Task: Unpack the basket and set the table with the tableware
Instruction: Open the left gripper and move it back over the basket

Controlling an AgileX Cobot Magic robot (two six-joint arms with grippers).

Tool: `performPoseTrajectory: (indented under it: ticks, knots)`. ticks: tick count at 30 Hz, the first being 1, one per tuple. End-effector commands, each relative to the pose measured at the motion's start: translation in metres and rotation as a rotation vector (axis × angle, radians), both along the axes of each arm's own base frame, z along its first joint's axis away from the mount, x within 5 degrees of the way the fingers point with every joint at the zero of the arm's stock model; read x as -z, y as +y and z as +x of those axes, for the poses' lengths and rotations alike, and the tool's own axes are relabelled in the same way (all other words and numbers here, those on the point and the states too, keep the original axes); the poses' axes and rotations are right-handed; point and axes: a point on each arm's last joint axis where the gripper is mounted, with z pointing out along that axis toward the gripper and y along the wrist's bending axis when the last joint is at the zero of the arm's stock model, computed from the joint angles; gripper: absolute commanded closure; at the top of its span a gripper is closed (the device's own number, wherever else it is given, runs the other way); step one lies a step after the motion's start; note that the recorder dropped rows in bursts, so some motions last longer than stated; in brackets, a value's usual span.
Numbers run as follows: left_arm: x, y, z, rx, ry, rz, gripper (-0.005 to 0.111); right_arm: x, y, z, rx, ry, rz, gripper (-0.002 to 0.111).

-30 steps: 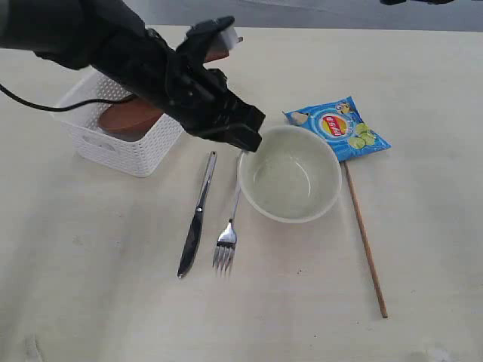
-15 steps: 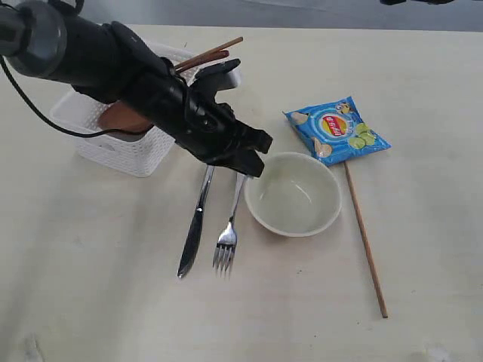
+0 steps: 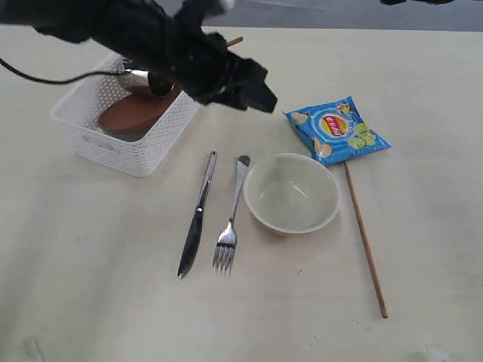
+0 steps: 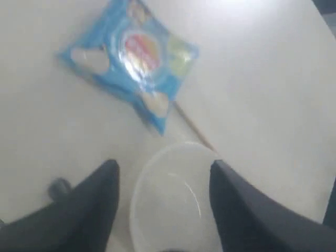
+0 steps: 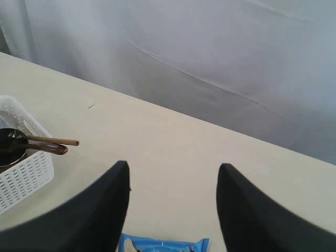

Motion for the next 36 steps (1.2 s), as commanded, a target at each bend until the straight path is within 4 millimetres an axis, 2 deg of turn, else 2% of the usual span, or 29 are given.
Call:
performPoseTrajectory:
  ticks: [1, 3, 6, 11, 14, 17, 23, 26, 31, 36]
  knots:
    - [-0.053, 0.029, 0.003, -0.015, -0.275, 0.089, 0.057, -0.001, -0.002, 0.001, 0.004, -0.004, -0.014, 0.059]
    - [-0.061, 0.040, 0.007, -0.025, -0.407, 0.184, 0.057, -0.001, -0.002, 0.001, 0.004, -0.004, -0.014, 0.059]
    - [-0.062, 0.048, 0.015, -0.014, -0.560, 0.319, 0.057, 0.000, -0.002, 0.001, 0.005, -0.003, -0.015, 0.059]
    - [-0.055, 0.048, 0.028, -0.026, -0.644, 0.365, 0.057, 0.000, -0.002, 0.001, 0.006, -0.001, -0.014, 0.059]
    - [-0.052, 0.047, 0.036, 0.035, -0.640, 0.388, 0.057, 0.000, -0.002, 0.001, 0.008, 0.001, -0.011, 0.059]
    - [-0.052, 0.055, 0.051, 0.108, -0.626, 0.421, 0.057, 0.000, -0.002, 0.001, 0.008, 0.002, -0.008, 0.059]
    - [-0.061, 0.097, 0.098, 0.102, -0.564, 0.431, 0.057, 0.000, -0.002, 0.001, 0.008, 0.000, -0.007, 0.059]
    - [-0.063, 0.108, 0.110, 0.192, -0.510, 0.366, 0.057, -0.001, -0.002, 0.001, 0.004, -0.008, -0.003, 0.059]
    - [-0.059, 0.101, 0.124, 0.316, -0.594, 0.233, 0.057, -0.001, -0.001, 0.003, -0.002, -0.016, -0.001, 0.059]
    - [-0.039, 0.082, 0.128, 0.477, -0.709, 0.249, 0.057, 0.001, 0.000, 0.004, -0.003, -0.010, -0.003, 0.059]
